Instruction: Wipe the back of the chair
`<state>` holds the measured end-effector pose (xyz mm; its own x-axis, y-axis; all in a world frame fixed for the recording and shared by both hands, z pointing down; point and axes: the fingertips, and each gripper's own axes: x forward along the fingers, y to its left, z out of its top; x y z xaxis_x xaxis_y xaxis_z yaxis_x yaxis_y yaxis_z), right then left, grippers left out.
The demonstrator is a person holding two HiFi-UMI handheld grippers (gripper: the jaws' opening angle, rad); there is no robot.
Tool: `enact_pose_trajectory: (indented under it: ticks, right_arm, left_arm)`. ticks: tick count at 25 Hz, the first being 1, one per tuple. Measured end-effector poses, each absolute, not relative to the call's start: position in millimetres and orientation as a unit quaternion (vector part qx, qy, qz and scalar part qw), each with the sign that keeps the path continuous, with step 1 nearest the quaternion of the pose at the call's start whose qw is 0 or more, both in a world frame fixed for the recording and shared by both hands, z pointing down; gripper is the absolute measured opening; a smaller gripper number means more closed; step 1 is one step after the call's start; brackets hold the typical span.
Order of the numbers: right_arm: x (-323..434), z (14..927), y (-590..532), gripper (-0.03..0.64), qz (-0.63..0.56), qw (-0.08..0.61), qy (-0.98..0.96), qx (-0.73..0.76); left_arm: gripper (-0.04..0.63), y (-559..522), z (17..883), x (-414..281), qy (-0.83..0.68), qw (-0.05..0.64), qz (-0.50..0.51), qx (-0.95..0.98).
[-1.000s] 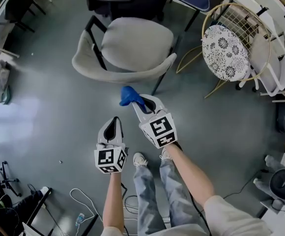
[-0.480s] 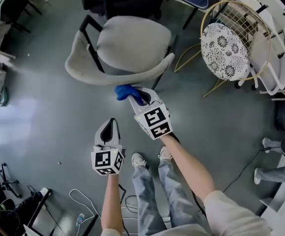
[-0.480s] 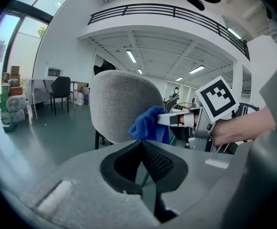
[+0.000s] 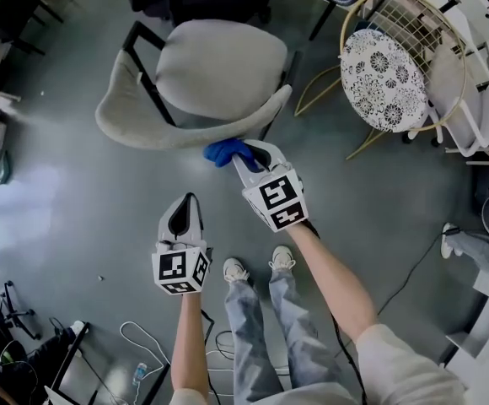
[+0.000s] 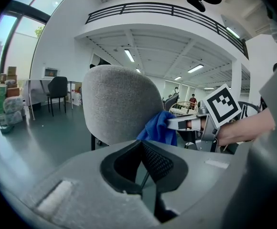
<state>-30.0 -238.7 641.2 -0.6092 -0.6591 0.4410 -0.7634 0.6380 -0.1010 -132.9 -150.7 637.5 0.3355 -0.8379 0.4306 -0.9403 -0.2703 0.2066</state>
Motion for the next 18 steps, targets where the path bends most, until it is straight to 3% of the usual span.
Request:
enact_pose_trajectory:
  ticks: [18]
  right_arm:
    - [93.5, 676.9, -295.6, 0.046, 0.171, 0.190, -0.831, 0.495]
  left_arm:
    - [0.005, -154.6, 652.9, -111.9, -0.553, 0.220, 0.139, 0.792]
